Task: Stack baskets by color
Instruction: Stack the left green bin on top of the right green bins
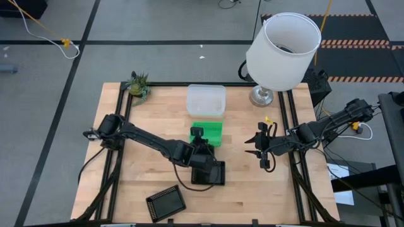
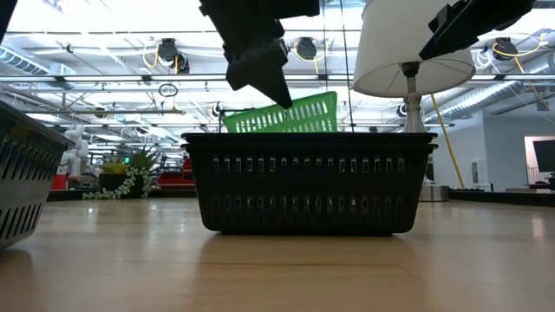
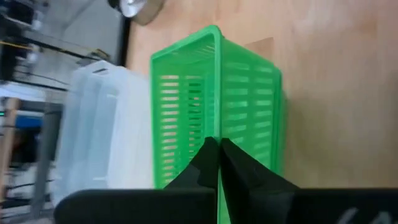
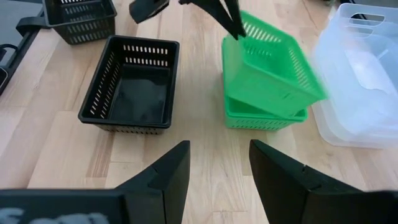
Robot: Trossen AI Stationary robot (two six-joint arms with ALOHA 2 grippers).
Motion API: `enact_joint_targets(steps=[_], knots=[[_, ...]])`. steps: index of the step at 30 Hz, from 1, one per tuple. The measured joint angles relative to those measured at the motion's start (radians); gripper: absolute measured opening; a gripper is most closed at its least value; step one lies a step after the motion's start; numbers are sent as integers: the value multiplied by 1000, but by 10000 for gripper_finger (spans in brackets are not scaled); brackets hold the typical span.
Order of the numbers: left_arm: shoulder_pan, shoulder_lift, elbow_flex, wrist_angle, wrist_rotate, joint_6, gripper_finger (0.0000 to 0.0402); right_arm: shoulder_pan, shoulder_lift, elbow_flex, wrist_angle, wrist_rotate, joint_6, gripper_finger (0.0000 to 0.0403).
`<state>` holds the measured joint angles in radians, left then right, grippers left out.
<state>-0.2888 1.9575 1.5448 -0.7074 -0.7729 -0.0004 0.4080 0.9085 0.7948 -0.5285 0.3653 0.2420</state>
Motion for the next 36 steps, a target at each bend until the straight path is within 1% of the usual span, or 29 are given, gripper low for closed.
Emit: enact_joint_targets(steps=[2,7,12,17,20,24,27,29,32,36], knots=[[11,0,0,-2,16,-22,10,0,0,0,0,0,0,160],[26,0,0,-9,18,-39,29,0,0,0,0,0,0,160],[26,0,0,-33,48,-37,32,0,0,0,0,-1,0,160],[26,0,0,-40,50,-61,37,0,0,0,0,-1,0,160],[26,0,0,-40,56,-80,60,0,0,0,0,-1,0,160],[32,0,0,-34,58,-143,108,0,0,0,1,0,0,160],[32,-5,-1,-36,58,-196,139,0,0,-24,44,6,-10,160],[32,-11,-1,-35,59,-229,150,-1,1,-54,99,27,-39,160],[32,-23,-1,-44,61,-243,147,-11,1,-98,197,26,-98,160],[34,-22,-1,-45,72,-233,109,-36,1,-134,269,25,-134,160]])
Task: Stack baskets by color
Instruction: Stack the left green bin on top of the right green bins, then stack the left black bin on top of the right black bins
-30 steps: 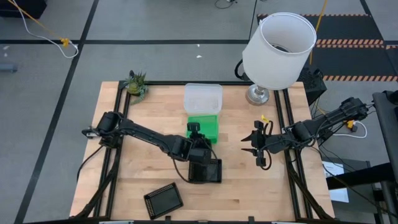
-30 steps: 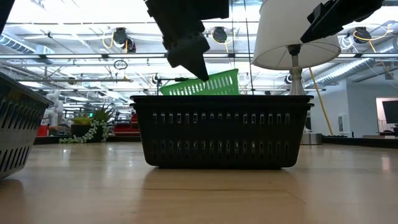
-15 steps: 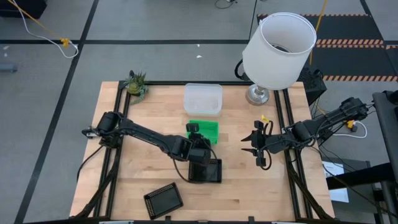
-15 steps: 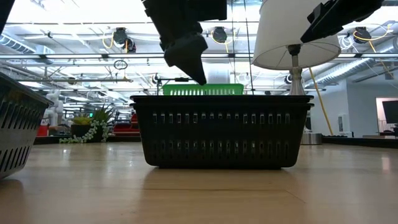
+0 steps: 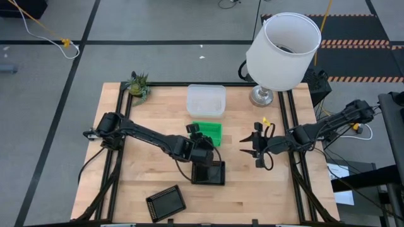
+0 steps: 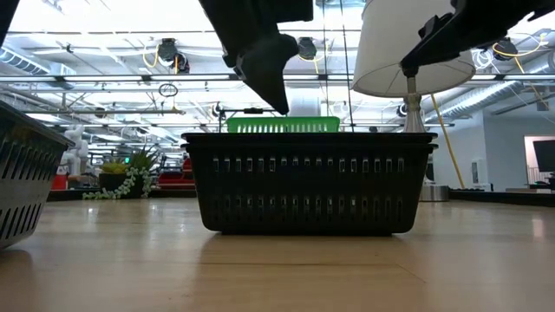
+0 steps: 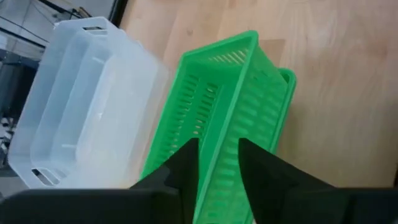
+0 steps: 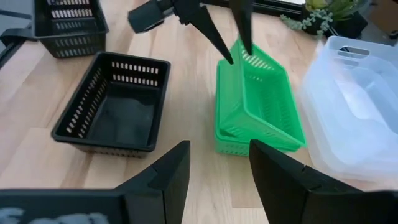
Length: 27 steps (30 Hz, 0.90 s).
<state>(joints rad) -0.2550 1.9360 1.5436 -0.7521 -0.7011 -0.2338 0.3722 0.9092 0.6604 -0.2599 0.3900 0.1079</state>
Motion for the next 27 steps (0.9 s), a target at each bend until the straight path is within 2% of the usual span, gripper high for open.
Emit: enact_joint_targets(steps=[4,10,19,27], knots=[[22,4,0,0,72,0,63,-20,0,-4,2,-2,1,160],[36,7,0,0,126,-5,6,-26,0,-4,2,-29,3,160],[29,1,0,-1,127,-71,29,-26,0,-4,1,-29,0,160],[-56,-44,0,-16,134,-139,30,-26,0,-4,2,-29,9,160]])
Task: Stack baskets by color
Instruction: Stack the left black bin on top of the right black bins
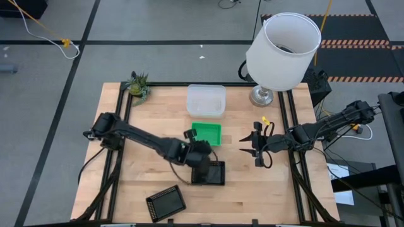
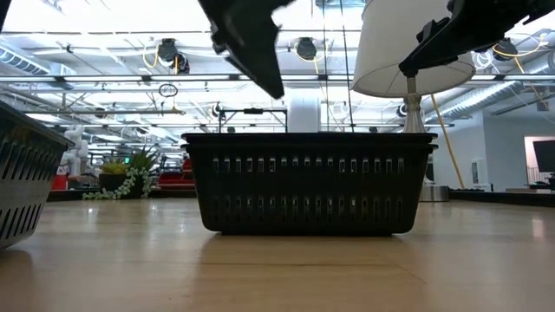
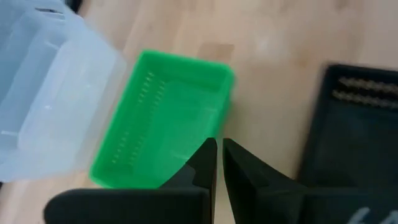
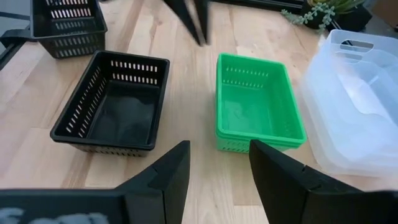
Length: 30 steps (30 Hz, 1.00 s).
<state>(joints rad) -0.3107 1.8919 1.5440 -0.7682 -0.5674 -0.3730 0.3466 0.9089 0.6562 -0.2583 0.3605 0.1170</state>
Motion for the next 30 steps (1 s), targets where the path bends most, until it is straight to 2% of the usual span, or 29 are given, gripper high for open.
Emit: enact_joint_targets(steps=[5,8,11,16,24,27,30], knots=[[-98,-34,0,-41,-9,-39,30,0,1,-1,22,-1,69,160],[-151,-46,1,-79,-28,-49,30,0,23,-1,94,-32,105,160],[-197,-78,-3,-174,-46,-58,30,3,78,0,230,-85,106,160],[-260,-148,0,-162,-9,-108,30,6,218,19,423,-136,110,160],[-411,-178,0,-101,40,-201,31,61,450,200,433,-156,107,160],[-474,-178,0,-65,77,-302,31,100,508,274,433,-155,99,160],[-558,-148,0,10,41,-369,31,152,556,336,433,-155,105,160]])
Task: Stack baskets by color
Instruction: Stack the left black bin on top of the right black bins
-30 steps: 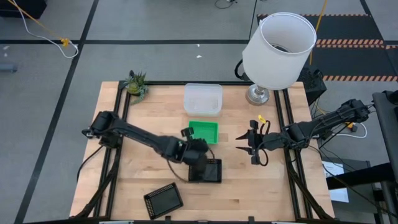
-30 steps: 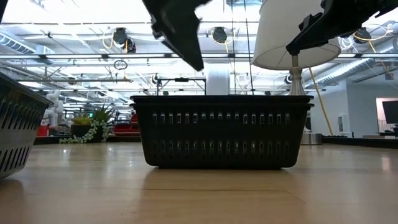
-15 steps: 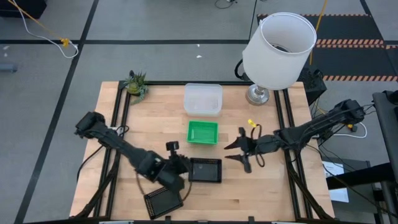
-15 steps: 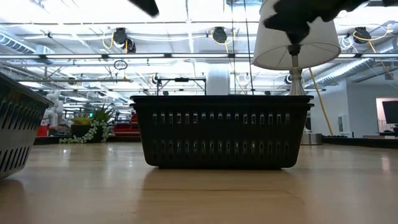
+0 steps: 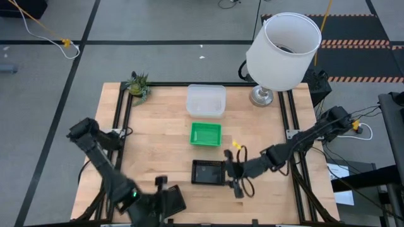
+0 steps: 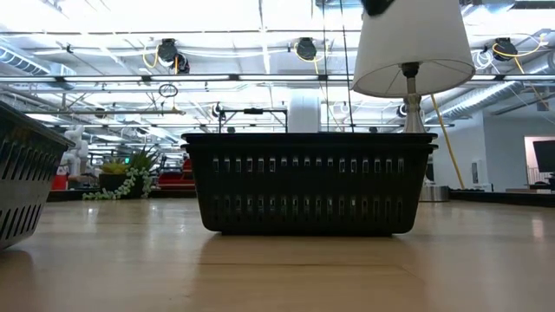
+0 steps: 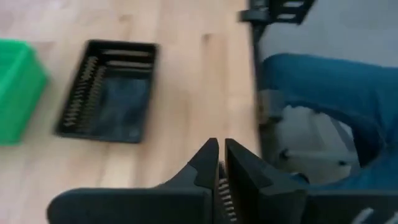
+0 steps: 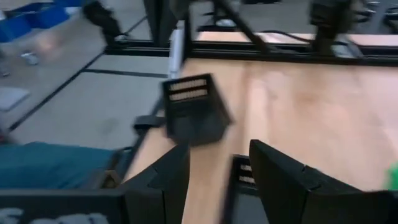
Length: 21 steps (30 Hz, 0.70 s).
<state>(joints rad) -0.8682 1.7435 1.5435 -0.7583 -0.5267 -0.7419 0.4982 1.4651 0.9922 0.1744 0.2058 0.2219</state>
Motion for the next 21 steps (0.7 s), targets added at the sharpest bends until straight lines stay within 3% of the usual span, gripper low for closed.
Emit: enact_joint_targets(steps=[7,15,21], knots=[[-159,103,-3,86,-107,-78,53,98,39,61,-36,12,2,160],[-195,226,-3,161,-130,-234,169,120,29,62,-90,55,1,160],[-193,268,-3,44,-129,-304,190,119,29,61,-97,55,-1,160]])
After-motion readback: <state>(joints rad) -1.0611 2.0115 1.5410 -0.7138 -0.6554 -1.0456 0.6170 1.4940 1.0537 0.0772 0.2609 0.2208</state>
